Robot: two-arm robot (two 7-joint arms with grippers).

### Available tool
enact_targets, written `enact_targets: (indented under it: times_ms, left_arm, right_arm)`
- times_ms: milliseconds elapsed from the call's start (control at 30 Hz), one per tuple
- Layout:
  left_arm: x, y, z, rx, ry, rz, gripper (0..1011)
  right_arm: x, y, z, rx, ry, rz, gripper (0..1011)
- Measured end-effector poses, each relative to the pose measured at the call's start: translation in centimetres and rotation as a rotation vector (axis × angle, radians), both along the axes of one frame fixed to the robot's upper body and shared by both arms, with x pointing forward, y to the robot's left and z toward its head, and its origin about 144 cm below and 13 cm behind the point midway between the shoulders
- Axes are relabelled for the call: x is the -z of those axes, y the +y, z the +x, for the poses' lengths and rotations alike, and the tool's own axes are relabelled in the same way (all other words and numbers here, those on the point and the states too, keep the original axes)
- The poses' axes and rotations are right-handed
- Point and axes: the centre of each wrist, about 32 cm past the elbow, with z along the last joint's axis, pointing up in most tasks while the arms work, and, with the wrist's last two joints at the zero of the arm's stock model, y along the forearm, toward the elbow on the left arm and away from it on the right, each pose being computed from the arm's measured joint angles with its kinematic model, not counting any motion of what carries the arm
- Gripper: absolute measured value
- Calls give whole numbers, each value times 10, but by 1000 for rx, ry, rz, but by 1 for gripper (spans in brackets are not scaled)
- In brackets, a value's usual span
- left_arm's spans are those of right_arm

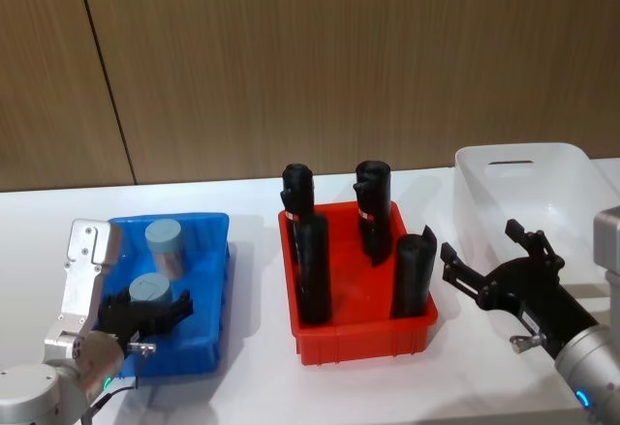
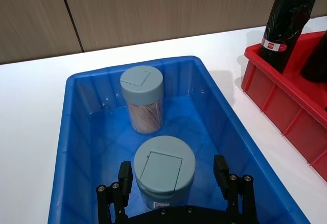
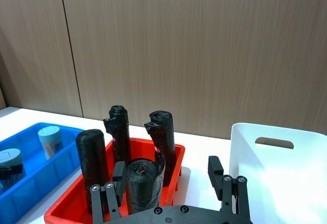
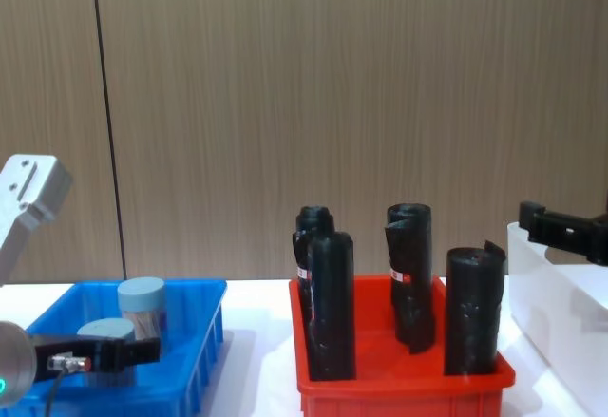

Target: Pick the cotton swabs from the blue box and place them into the white box.

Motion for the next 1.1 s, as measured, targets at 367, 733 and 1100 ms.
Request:
enact_targets:
  times_ms: [367, 733, 1100]
  left_arm:
    - [5, 1, 3, 0, -8, 0, 904]
    - [8, 3, 1, 0, -29, 4, 661]
    - [-3, 3, -5, 22, -89, 28, 660]
  right_arm:
    - [0, 0, 0, 0, 0, 0, 1002]
    - [0, 0, 0, 0, 0, 0, 1002]
    - [0, 0, 0, 0, 0, 0, 1002]
